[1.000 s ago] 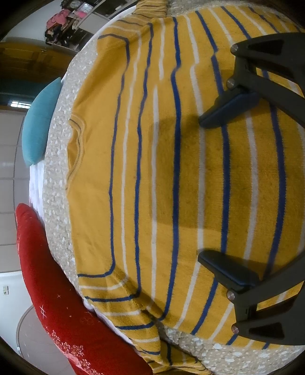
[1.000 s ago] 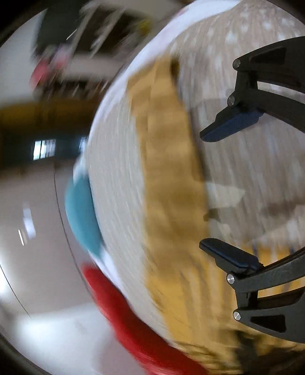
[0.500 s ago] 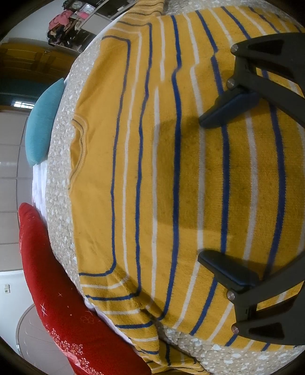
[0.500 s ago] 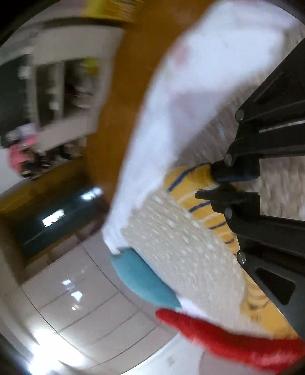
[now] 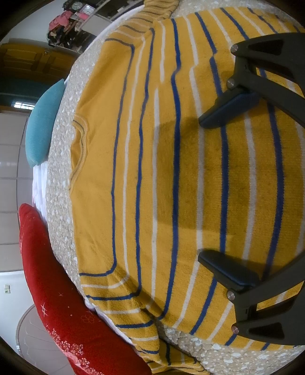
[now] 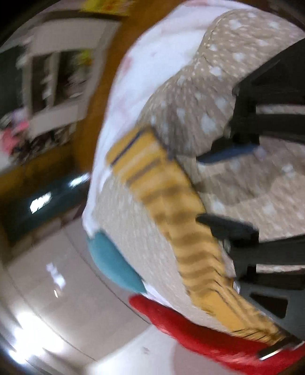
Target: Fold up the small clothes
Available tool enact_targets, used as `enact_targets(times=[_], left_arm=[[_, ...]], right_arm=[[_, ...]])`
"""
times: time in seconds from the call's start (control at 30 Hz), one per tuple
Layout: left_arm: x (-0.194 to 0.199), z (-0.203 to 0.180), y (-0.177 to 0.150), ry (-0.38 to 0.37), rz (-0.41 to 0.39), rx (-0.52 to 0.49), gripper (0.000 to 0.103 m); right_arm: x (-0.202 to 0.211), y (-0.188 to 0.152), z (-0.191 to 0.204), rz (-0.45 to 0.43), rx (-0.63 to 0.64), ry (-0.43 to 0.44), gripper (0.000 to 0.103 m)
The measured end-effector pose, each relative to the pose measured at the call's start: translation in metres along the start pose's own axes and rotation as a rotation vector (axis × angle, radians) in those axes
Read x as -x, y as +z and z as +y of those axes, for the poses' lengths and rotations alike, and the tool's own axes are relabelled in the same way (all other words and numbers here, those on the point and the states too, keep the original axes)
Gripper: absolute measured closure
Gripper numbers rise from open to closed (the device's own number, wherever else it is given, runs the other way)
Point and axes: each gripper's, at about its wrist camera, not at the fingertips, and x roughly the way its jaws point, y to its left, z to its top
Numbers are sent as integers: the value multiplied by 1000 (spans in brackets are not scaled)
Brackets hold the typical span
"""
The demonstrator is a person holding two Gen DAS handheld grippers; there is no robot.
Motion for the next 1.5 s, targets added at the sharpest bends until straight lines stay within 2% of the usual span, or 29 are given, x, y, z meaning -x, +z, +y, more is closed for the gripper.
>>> enact_targets(times=[0.07, 0.2, 0.37, 0.5, 0.6, 0.63, 0.7, 0.8, 0.9, 1.03, 1.17, 1.27, 1.33, 1.43, 1.5], left_arm=[[5, 8, 1, -47, 11, 27, 0], [40, 21, -10, -70, -10, 97, 5], [87, 22, -36, -43, -73, 96, 5], [88, 23, -61, -53, -28, 108, 5], [85, 19, -79, -27, -22, 81, 5], [86, 13, -87, 1, -32, 51, 5], [82, 7, -89, 34, -38, 23, 0], [77, 1, -95, 73, -45, -7, 0], [77, 1, -98, 79, -55, -9, 0], [79, 0, -101, 96, -46, -12, 0], [82, -4, -101, 116, -52, -34, 0], [89, -4, -99, 110, -22, -39, 0], [100, -2, -98, 75, -13, -28, 0], [119, -2, -101, 65, -27, -21, 0], [132, 1, -101, 60, -37, -4, 0]], right_arm=[[8, -13, 30, 6, 97, 32, 16], [9, -37, 72, 159, 206, 141, 22], [26, -75, 116, 172, 346, 194, 23], [21, -107, 138, 205, 403, 212, 23], [25, -117, 147, 207, 453, 208, 23], [20, -131, 150, 198, 471, 202, 23], [19, -137, 156, 191, 500, 189, 23], [10, -145, 160, 215, 509, 187, 23], [-5, -154, 155, 250, 491, 187, 23], [-8, -159, 154, 229, 488, 185, 21], [-14, -167, 157, 220, 480, 195, 13], [-18, -174, 162, 211, 518, 217, 0], [-19, -178, 168, 214, 558, 201, 0], [-22, -170, 172, 263, 560, 201, 1], [-16, -162, 170, 256, 515, 193, 8]])
